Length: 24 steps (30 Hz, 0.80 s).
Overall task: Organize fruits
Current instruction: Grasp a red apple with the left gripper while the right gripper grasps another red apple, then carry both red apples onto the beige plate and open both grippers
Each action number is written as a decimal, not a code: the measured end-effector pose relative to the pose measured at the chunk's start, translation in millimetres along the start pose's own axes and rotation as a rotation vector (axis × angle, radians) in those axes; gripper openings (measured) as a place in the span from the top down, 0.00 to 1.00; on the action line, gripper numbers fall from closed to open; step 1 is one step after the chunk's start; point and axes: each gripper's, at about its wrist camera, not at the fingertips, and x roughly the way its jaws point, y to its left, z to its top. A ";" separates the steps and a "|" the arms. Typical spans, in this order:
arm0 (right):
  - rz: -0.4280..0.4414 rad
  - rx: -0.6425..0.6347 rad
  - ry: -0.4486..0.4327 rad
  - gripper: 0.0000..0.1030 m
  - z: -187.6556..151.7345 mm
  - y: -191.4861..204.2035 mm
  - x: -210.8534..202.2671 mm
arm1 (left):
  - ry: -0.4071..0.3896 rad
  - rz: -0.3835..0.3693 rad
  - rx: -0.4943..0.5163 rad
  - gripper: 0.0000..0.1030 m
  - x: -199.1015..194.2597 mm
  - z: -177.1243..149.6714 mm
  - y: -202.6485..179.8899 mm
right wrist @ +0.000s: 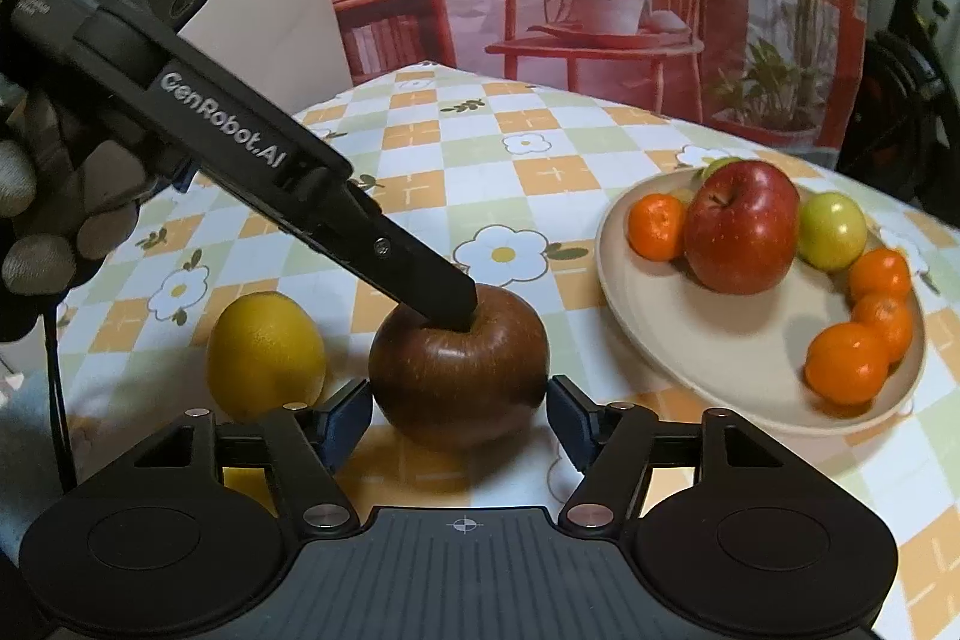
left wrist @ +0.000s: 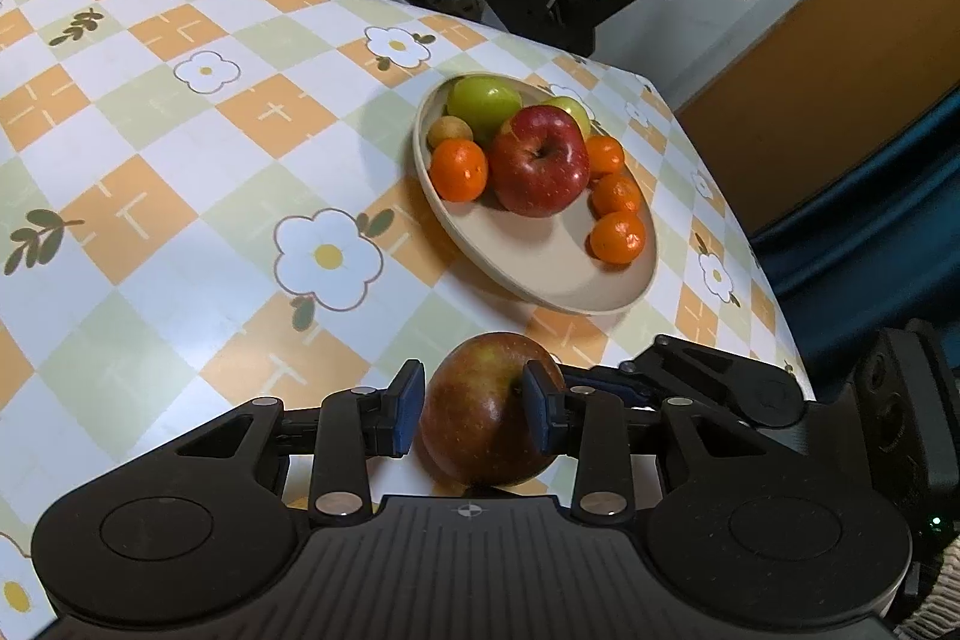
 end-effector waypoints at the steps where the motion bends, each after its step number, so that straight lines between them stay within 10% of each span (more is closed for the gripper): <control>1: 0.001 0.004 -0.003 0.41 -0.8 -0.1 -0.1 | 0.000 -0.001 0.001 0.63 0.6 -0.7 -0.6; 24: -0.189 0.033 -0.125 0.42 12.3 -50.7 -31.7 | -0.058 0.009 0.115 0.64 33.8 49.6 -67.8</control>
